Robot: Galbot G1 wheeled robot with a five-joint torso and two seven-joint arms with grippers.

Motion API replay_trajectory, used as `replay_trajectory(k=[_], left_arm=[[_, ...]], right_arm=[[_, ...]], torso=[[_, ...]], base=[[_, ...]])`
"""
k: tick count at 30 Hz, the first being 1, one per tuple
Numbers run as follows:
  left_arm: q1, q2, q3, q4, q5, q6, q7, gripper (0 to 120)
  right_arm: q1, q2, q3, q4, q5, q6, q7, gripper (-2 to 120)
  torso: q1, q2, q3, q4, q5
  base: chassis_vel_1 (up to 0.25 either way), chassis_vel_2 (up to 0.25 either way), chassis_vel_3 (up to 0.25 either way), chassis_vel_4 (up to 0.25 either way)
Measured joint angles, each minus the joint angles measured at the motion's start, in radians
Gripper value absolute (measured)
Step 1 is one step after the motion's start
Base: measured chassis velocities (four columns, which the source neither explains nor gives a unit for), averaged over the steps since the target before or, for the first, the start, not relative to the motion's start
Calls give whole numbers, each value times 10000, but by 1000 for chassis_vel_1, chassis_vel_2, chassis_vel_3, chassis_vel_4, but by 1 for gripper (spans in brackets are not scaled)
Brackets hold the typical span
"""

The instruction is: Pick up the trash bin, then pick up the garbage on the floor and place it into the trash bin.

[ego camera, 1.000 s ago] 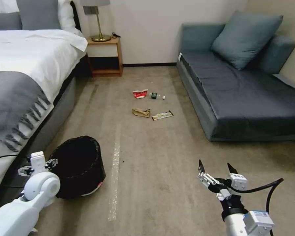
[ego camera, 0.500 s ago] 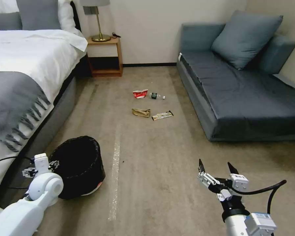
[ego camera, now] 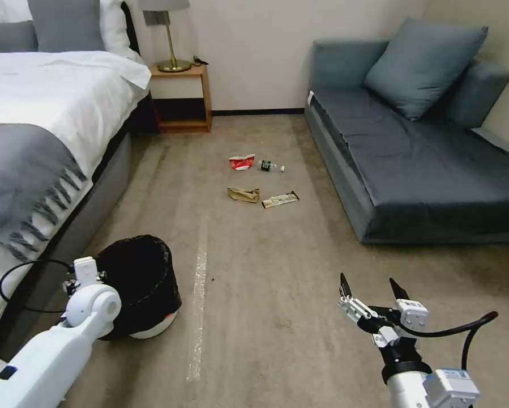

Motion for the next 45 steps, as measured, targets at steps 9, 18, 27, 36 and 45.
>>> replay_trajectory(k=[9,18,27,36,45], left_arm=[[-275,-156,187,236,30,-67,10,23],[63,-70,-156,248,583,-1334,901,13],[543,92,-471,-531,1298,-1948,1208,8],[856,194,-563,-1156,1844,-2142,1257,7],[1135,522,-699,-2038,2790,-2216,1181,7]], right_arm=[[69,-89,116,52,219,-175,-6,100],[187,-73,115,-48,478,-260,157,100],[211,-67,92,-86,583,-325,244,100],[253,-140,118,-32,886,-495,355,100],[377,-417,133,-81,1375,-800,-40,100]], torso=[[0,1,-2,2,3],[0,-1,3,-2,-17],[1,0,1,-2,-2],[1,-1,1,0,-2],[1,0,0,0,0]], base=[[0,0,0,0],[0,0,0,0],[0,0,0,0],[0,0,0,0],[0,0,0,0]])
